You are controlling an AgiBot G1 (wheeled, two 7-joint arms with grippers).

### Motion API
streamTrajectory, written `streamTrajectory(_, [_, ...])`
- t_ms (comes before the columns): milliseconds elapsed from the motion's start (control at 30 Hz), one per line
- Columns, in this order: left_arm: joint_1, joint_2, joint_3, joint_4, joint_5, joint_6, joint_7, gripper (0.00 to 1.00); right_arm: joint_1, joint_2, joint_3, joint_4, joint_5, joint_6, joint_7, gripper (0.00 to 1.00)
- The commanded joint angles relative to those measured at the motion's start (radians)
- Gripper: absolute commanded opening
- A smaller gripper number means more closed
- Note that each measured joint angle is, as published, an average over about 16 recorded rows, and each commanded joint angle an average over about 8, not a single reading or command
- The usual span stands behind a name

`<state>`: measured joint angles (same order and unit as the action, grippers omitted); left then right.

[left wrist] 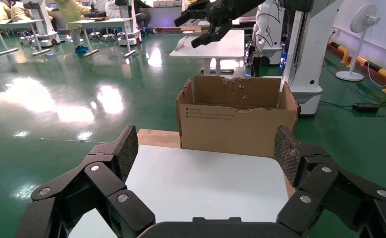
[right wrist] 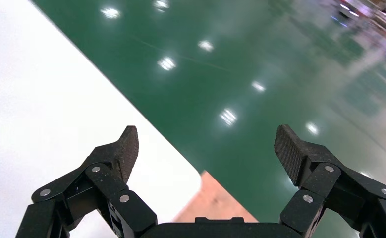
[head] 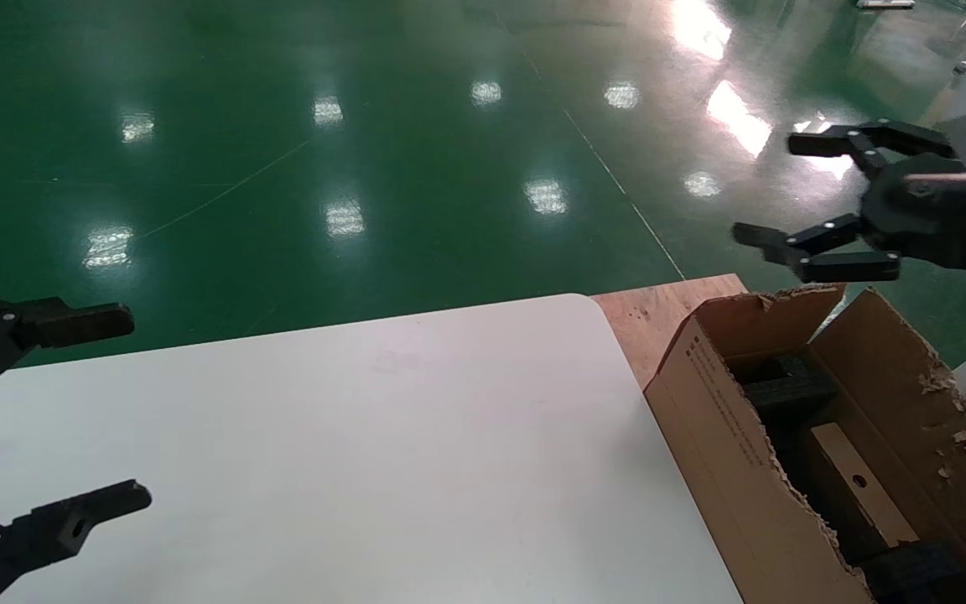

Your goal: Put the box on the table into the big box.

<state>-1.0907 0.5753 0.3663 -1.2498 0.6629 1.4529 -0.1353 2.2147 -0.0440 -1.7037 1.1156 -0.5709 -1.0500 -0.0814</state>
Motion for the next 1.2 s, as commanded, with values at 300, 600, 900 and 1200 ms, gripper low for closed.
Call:
streamTrajectory(300, [0.0, 0.0, 0.0, 0.0, 0.0, 0.0, 0.0, 1.0, -0.286, -0.142, 0.357, 0.042, -0.04, -0.112, 0.067, 1.0])
streamTrajectory(600, [0.0, 0.0, 0.0, 0.0, 0.0, 0.0, 0.0, 1.0, -0.543, -0.27, 0.679, 0.08, -0.076, -0.212, 0.128, 1.0])
streamTrajectory(900, [0.0, 0.0, 0.0, 0.0, 0.0, 0.0, 0.0, 1.0, -0.8, -0.398, 0.999, 0.118, -0.112, -0.313, 0.189, 1.0])
streamTrajectory(1200, [0.0, 0.0, 0.0, 0.0, 0.0, 0.0, 0.0, 1.0, -1.029, -0.512, 1.285, 0.152, -0.144, -0.402, 0.243, 1.0])
